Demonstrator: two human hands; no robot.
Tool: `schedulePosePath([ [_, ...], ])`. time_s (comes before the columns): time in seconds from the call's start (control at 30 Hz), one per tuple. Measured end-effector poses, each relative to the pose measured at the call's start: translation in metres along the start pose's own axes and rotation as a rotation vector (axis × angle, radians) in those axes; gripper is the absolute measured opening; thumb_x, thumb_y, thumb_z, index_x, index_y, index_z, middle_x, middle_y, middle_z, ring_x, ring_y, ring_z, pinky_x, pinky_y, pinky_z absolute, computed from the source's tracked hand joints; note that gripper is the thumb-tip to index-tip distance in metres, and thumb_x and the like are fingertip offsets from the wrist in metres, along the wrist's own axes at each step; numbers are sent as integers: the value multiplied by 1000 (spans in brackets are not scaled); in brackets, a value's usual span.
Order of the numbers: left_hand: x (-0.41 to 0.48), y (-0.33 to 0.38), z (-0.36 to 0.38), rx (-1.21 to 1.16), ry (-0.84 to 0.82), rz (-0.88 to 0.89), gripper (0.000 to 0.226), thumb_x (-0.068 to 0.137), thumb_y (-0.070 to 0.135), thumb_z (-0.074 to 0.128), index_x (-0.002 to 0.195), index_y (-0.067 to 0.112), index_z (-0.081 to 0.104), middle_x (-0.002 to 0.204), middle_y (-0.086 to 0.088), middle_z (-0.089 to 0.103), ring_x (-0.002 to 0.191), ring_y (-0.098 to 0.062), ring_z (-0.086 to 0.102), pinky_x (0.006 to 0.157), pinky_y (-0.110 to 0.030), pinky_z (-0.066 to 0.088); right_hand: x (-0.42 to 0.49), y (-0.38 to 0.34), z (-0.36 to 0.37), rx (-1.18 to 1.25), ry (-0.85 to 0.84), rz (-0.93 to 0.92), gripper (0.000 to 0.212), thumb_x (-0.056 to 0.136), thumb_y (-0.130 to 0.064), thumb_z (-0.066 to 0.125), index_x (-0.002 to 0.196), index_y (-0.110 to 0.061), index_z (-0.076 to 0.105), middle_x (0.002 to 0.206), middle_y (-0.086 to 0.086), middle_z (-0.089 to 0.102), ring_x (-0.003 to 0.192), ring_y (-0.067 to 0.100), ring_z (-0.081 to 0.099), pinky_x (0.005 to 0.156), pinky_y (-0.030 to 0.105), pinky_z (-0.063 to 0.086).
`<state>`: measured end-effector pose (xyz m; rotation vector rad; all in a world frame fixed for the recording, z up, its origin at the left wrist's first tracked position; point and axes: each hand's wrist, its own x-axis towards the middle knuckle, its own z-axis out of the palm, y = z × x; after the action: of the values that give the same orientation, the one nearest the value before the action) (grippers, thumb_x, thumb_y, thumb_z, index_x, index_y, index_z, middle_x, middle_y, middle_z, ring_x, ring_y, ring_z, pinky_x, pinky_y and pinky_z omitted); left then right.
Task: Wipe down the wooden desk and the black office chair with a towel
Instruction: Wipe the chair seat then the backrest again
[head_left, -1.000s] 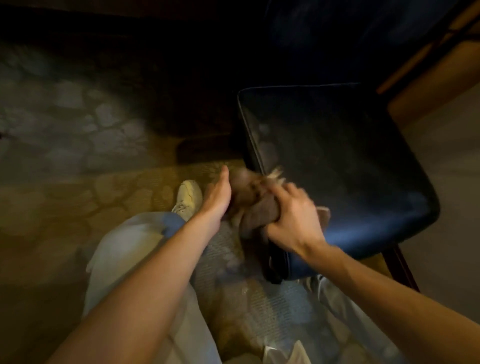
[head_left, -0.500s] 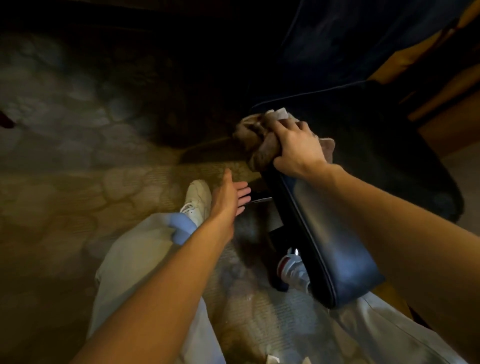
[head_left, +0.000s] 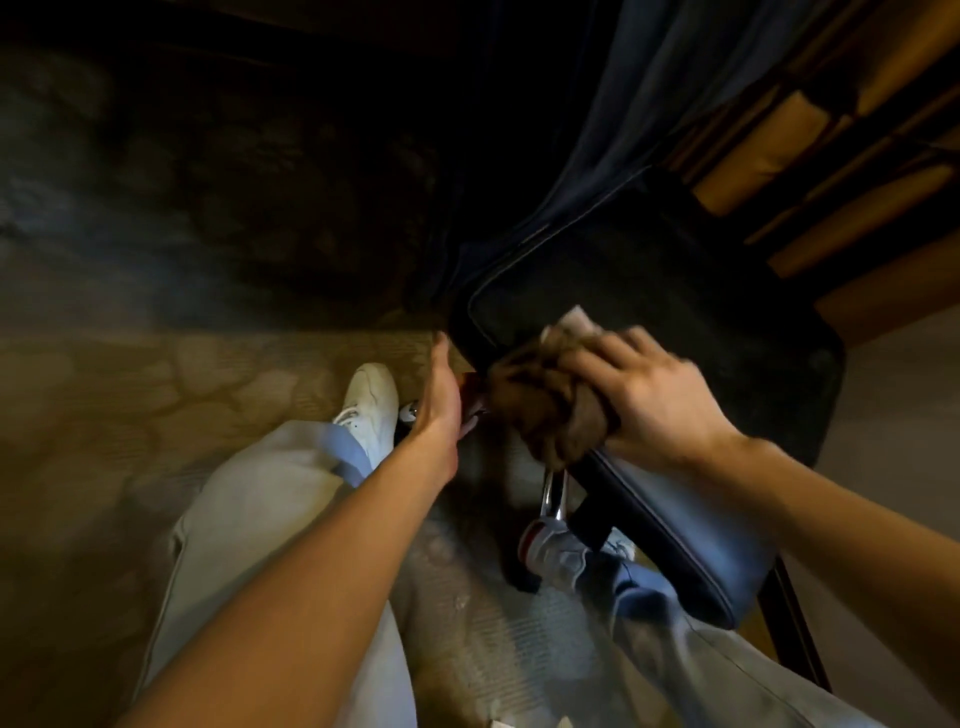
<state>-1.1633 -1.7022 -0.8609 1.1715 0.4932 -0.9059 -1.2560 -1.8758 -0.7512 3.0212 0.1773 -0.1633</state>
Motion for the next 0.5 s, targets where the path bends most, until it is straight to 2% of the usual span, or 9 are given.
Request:
schedulePosePath([
  [0.07, -5, -4, -2, -8, -9, -5, 77, 93, 80, 34, 138, 21, 56, 117, -1, 71, 100, -17, 72, 106, -39, 43, 25, -4, -1, 23, 59, 42, 69, 78, -41, 76, 142, -24, 54, 132, 11, 57, 110, 41, 55, 76, 51, 54],
  [0.1, -7, -5, -2, -22, -19, -8, 72, 93, 79, 34, 131, 23, 59, 109, 1, 72, 101, -18, 71, 105, -39, 42, 37, -9, 3, 29, 40, 35, 70, 79, -38, 76, 143, -22, 54, 134, 13, 57, 115, 44, 54, 85, 54, 52],
  [0.17, -11, -4, -2, -58, -34, -41, 73, 91, 81, 35, 132, 26, 59, 112, 1, 70, 107, -22, 67, 93, -39, 47, 52, -24, 16, 22, -41, -13, 70, 80, -40, 72, 146, -25, 52, 142, 13, 53, 126, 45, 48, 98, 58, 46],
  [0.23, -12, -3, -4, -83, -43, -62, 84, 88, 86, 33, 141, 25, 56, 126, -4, 67, 112, -25, 64, 84, -39, 51, 49, -39, 32, -71, -90, -68, 68, 78, -48, 75, 141, -29, 56, 144, 13, 51, 128, 46, 47, 97, 63, 45],
  [0.3, -11, -2, -6, -73, -62, -74, 101, 77, 97, 28, 139, 23, 59, 133, -7, 66, 120, -26, 62, 98, -45, 49, 29, -44, 38, -186, -117, -102, 62, 73, -38, 81, 132, -30, 64, 139, 14, 54, 121, 47, 52, 89, 64, 50],
  [0.37, -12, -1, -8, -30, -76, -104, 125, 65, 104, 24, 142, 12, 58, 142, -14, 61, 132, -30, 55, 116, -49, 36, -3, -38, 41, -240, -148, -152, 63, 60, -33, 90, 121, -30, 72, 133, 14, 59, 114, 47, 58, 82, 65, 52],
  [0.43, -12, 0, -9, 5, -74, -100, 123, 73, 100, 18, 128, 2, 67, 130, -19, 68, 125, -29, 61, 118, -44, 35, -37, -28, 44, -267, -204, -178, 69, 47, -36, 97, 112, -31, 75, 127, 13, 61, 109, 45, 61, 77, 64, 54],
  [0.5, -8, -3, -9, 28, -60, -83, 112, 81, 95, 18, 112, 1, 72, 117, -18, 74, 113, -26, 68, 115, -41, 39, -57, -24, 37, -235, -260, -131, 71, 44, -42, 96, 111, -34, 73, 125, 11, 60, 107, 40, 61, 75, 59, 55],
])
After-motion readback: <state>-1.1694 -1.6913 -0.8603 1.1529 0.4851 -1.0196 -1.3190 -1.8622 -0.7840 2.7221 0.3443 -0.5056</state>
